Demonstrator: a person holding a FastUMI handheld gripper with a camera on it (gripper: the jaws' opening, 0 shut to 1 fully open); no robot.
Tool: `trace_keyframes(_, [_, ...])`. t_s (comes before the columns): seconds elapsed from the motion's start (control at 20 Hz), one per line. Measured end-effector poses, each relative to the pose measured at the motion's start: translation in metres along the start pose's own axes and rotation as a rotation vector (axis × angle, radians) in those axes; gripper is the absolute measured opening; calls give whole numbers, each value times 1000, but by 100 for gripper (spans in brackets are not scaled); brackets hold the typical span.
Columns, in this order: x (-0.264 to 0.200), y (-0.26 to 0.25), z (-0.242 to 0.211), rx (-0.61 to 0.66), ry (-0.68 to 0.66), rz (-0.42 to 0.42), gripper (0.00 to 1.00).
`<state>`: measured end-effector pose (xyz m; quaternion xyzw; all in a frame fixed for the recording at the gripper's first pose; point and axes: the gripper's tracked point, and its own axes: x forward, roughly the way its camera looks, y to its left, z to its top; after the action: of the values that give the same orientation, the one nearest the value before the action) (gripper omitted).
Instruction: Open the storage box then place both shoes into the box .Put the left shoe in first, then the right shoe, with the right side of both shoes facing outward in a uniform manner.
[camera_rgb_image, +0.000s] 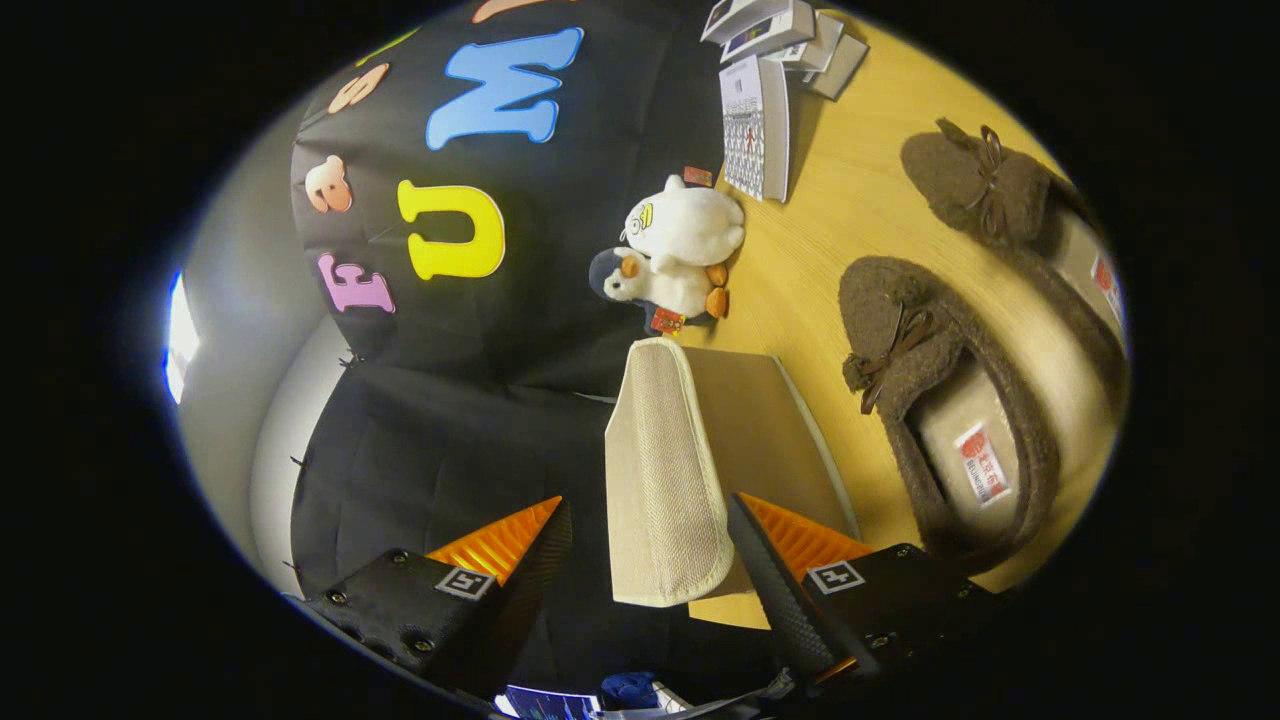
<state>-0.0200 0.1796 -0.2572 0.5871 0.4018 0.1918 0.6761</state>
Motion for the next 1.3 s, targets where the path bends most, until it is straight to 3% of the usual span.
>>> trace_keyframes(0.35, [16, -23, -7, 129, 22, -1, 98])
trace_keyframes(0.75, [26, -28, -14, 142, 47, 2, 94])
trace_keyframes(0.85, [26, -31, -14, 143, 47, -11, 77])
trace_keyframes(0.9, [28, -32, -16, 144, 52, -13, 75])
trace_keyframes(1.3, [37, -31, -31, 129, 92, -22, 75])
